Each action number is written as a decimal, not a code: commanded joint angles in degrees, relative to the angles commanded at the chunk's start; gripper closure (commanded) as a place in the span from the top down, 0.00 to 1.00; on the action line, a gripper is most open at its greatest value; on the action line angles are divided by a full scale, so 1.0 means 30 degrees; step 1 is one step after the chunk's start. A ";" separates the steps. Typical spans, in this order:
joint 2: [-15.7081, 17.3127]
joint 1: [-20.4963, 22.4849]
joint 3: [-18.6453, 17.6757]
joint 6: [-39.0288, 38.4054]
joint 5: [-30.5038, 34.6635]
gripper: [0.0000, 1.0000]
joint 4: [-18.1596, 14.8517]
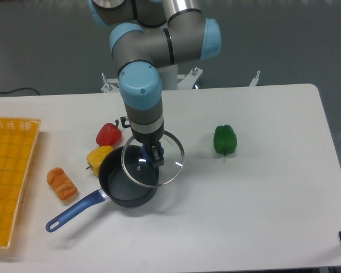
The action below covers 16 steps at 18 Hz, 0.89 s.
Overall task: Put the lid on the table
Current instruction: 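Hold the glass lid by its knob above the saucepan rim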
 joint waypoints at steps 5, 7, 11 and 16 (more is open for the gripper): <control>0.0000 0.0059 -0.0147 0.0294 0.0000 0.66 0.0117; 0.0000 0.0088 -0.0146 0.0323 0.0029 0.66 0.0117; 0.0000 0.0439 0.0058 0.0849 0.0000 0.66 0.0175; -0.0204 0.0557 0.0672 0.0938 0.0029 0.66 0.0671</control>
